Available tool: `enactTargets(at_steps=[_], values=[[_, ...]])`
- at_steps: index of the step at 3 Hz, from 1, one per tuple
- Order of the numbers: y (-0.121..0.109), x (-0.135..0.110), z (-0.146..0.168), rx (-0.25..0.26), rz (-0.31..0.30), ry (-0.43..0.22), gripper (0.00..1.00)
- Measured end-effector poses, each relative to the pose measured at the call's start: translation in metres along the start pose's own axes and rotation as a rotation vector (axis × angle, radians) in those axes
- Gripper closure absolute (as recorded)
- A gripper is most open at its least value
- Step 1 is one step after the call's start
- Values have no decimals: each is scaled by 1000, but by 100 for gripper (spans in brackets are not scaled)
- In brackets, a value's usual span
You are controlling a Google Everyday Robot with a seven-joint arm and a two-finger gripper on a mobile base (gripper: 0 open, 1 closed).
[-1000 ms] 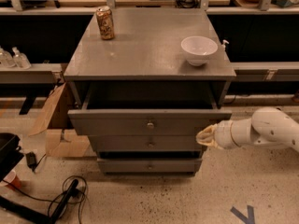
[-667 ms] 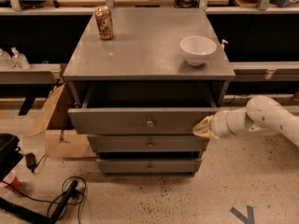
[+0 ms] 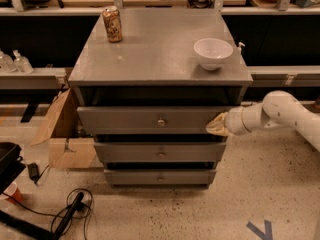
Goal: Close top drawer
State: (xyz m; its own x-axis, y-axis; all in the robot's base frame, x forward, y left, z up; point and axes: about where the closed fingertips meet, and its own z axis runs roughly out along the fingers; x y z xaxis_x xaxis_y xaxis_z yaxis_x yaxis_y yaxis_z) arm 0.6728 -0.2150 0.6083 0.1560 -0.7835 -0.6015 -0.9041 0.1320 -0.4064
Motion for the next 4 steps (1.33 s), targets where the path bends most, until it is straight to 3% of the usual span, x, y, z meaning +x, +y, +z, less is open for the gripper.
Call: enactTargets(at_steps=[3, 4], values=[[-32, -2, -28, 61, -9, 19, 100], [-18, -3, -42, 67, -4, 38, 100]])
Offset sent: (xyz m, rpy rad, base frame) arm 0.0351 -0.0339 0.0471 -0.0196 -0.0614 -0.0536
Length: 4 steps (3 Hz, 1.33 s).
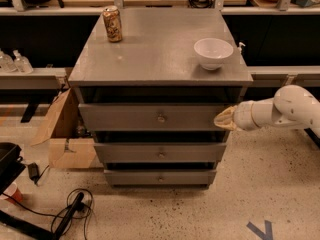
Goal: Close top drawer
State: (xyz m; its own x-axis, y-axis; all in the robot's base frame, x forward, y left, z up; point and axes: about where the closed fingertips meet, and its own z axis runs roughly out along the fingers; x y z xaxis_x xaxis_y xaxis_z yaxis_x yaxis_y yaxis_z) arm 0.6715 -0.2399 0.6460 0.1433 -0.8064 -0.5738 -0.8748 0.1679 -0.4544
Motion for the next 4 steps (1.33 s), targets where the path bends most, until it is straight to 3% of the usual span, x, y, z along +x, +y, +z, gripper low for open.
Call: enactTargets(at_steps=[1, 3, 4], values=[[24, -8, -65, 63, -33, 97, 100], [110, -8, -200, 48, -84, 422, 100], [128, -11, -269, 98, -68, 575, 100]])
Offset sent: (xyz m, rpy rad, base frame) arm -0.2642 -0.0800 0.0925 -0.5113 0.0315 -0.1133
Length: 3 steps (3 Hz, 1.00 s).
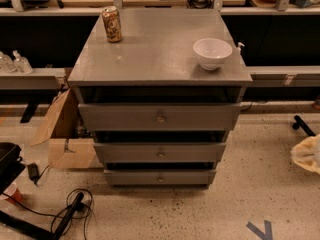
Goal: Close top drawer
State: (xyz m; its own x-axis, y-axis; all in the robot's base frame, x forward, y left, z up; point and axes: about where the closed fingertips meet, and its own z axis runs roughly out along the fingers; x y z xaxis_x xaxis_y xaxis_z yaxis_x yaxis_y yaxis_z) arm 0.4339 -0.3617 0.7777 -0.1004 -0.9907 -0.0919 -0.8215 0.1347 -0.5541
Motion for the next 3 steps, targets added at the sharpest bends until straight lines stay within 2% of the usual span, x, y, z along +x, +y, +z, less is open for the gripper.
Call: enactTargets(at_steps=[1, 2, 3], values=[[-4, 1, -11, 16, -2, 19, 86], [-4, 0, -12, 18, -4, 20, 55], [-4, -1, -13, 19, -5, 20, 31]])
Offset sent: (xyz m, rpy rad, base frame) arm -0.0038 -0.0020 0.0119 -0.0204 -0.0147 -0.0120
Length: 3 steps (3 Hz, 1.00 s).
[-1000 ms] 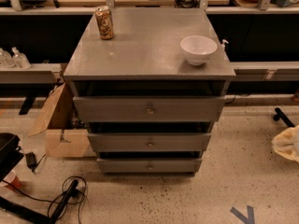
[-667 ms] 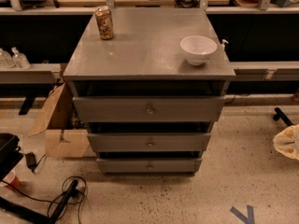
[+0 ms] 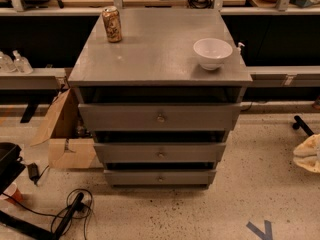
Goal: Close top drawer
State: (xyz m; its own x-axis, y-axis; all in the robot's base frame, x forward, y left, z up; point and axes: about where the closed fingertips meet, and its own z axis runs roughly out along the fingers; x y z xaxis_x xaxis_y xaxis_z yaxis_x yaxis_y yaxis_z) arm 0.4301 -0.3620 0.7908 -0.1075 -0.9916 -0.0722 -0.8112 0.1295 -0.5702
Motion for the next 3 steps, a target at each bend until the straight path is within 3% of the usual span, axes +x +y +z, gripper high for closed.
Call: enactTargets(at_steps=[1, 2, 3], values=[[0, -1, -1, 1, -1, 0, 8], [0, -1, -1, 2, -2, 0, 0], [0, -1, -1, 2, -2, 0, 0]])
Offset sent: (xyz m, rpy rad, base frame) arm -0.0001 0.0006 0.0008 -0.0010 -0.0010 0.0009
